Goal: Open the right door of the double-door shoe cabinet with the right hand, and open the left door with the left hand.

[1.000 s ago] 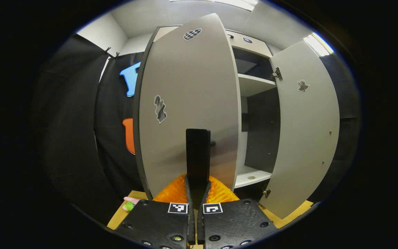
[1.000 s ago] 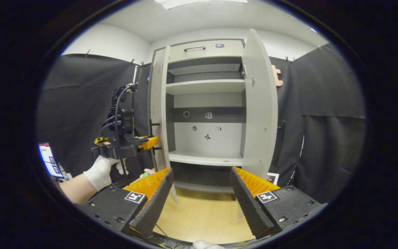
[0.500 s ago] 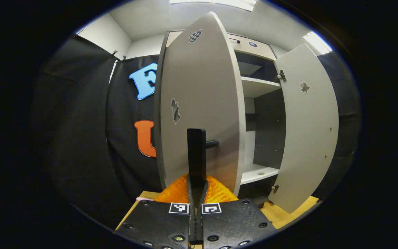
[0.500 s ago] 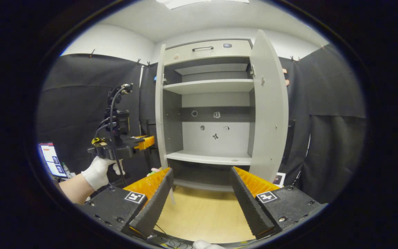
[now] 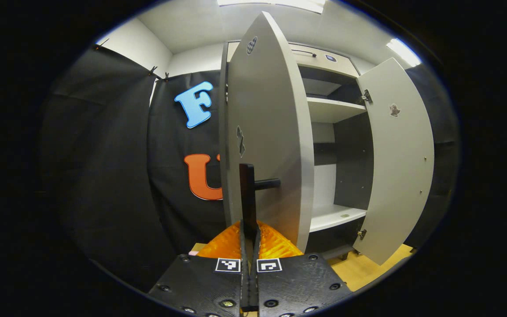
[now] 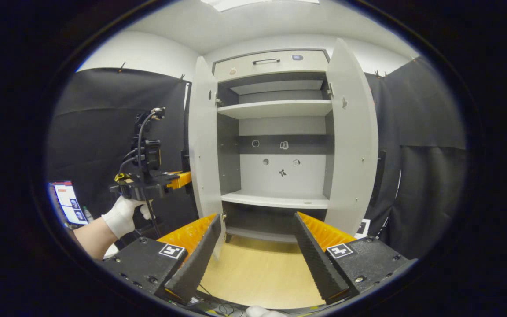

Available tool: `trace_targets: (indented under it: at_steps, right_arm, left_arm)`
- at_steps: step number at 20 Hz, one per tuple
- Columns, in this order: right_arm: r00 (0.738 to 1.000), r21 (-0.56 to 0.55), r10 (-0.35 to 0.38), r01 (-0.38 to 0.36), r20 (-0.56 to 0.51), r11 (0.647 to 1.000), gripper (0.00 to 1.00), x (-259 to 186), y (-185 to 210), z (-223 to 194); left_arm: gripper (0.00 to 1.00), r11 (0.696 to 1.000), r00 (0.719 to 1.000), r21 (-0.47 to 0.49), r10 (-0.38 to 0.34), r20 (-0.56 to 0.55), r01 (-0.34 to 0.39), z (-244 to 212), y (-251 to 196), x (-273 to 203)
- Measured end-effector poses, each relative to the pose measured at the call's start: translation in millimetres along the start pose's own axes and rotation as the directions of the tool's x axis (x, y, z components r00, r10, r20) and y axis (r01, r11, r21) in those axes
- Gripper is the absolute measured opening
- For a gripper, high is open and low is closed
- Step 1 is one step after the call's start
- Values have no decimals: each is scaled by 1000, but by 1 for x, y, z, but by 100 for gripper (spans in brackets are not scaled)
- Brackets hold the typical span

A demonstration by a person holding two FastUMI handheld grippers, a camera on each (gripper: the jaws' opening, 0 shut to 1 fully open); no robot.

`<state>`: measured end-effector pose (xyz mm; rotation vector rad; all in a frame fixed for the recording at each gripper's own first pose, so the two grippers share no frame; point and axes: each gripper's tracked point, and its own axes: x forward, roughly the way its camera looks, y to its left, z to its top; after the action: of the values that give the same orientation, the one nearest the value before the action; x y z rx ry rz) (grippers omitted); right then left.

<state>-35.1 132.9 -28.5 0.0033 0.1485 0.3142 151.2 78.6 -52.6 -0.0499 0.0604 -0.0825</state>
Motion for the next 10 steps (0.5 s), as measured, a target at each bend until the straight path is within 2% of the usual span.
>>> trace_targets:
  at_steps: [4,6,10]
  right_arm:
    - [1000,-8,19,-19,-2,1000,99,2,13,0]
    - [999,-15,33,-33,-8,999,100,3,20,-2]
    - [999,-29,51,-52,-10,998,100,3,31,-3]
  left_arm:
    - [0,1000,1000,-3,-2,4,2,1,22,-5]
    - [0,999,1000,36,18,-2,-18,-1,35,-7]
    - [0,997,999,48,53,0,-52,-4,70,-11]
